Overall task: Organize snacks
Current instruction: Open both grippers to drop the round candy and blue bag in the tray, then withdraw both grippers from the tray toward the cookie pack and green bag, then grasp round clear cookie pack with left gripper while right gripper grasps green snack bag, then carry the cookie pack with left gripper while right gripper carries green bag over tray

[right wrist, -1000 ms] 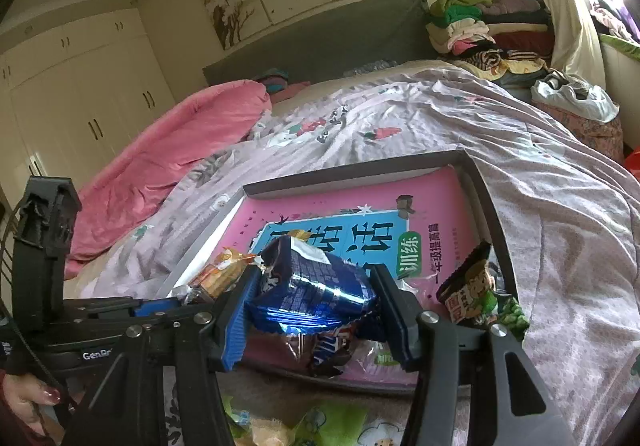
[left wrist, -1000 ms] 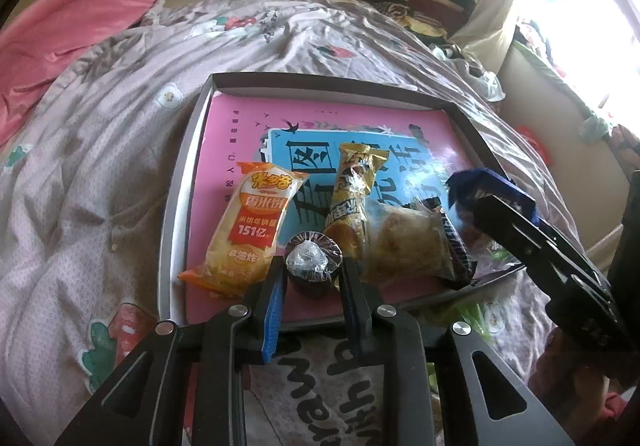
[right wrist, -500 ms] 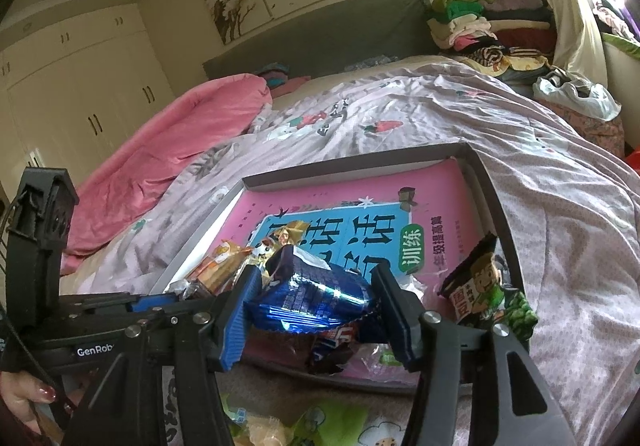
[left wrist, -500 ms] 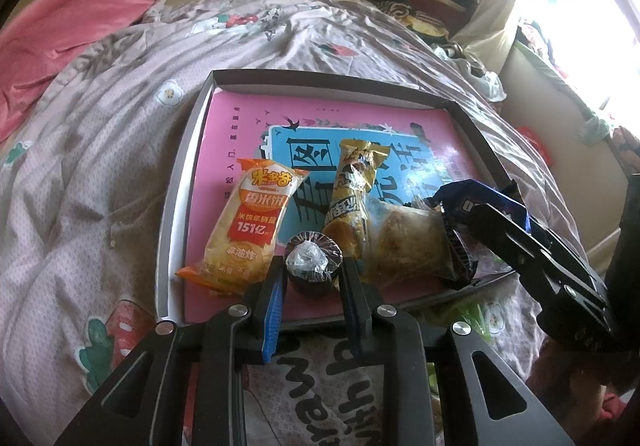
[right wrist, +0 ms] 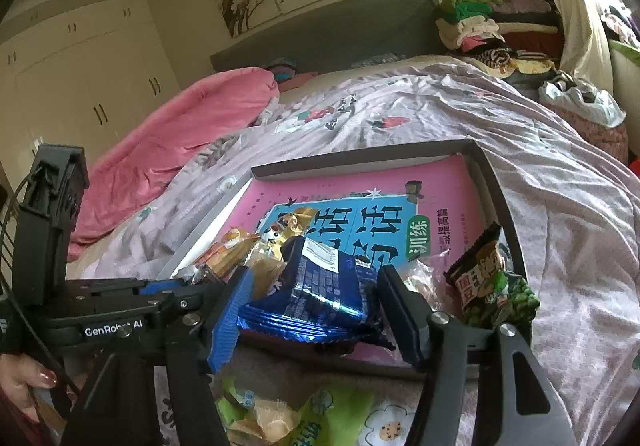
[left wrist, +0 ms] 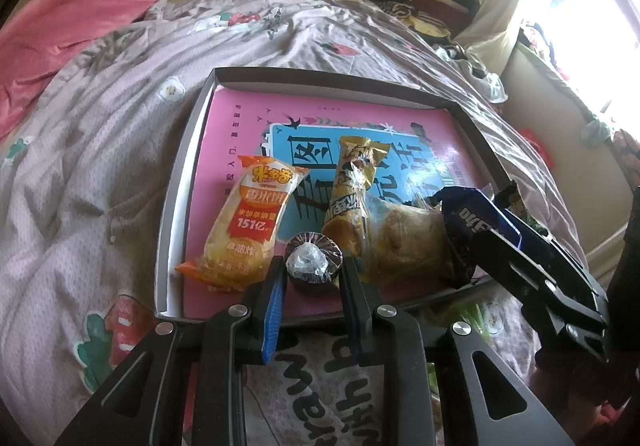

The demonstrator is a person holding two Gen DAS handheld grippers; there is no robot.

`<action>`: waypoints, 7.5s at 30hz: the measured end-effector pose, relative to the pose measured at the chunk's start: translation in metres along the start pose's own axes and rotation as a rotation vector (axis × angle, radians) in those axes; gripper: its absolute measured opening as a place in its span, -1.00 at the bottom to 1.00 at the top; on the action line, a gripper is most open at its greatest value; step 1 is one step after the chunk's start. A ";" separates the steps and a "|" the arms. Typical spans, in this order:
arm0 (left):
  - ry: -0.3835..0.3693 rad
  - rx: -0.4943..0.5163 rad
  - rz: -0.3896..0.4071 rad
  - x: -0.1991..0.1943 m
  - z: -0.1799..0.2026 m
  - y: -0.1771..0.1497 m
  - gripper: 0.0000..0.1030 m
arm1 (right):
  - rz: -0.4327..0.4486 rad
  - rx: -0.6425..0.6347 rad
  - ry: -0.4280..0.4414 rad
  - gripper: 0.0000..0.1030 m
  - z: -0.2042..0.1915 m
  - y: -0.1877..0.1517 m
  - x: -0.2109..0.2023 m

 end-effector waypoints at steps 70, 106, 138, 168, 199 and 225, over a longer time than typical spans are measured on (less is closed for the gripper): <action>-0.049 0.040 0.085 -0.060 0.030 0.001 0.45 | 0.043 -0.025 -0.152 0.61 0.023 0.007 -0.032; -0.115 0.165 -0.033 -0.054 0.057 -0.063 0.45 | -0.016 0.028 -0.112 0.67 0.014 -0.012 -0.062; -0.188 0.197 -0.125 -0.008 0.070 -0.094 -0.03 | -0.276 0.081 -0.029 0.67 -0.001 -0.071 -0.024; -0.174 0.171 -0.143 -0.015 0.049 -0.101 -0.17 | -0.318 0.000 0.108 -0.32 -0.044 -0.085 0.001; -0.119 0.126 0.020 -0.049 0.045 -0.028 -0.22 | 0.018 0.102 0.082 -0.32 0.005 0.004 -0.050; -0.044 0.058 0.010 -0.014 0.030 0.008 -0.22 | 0.021 0.150 0.052 -0.32 0.037 0.021 -0.023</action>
Point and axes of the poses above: each gripper's, at about its wrist camera, not at the fingertips, and x roughly the way its jaws point, z to its right, y to its top, the point moved 9 cm from there along x, roughly the way its jaws point, and after that the axes turned 3 degrees about -y, right-handed, at the moved point
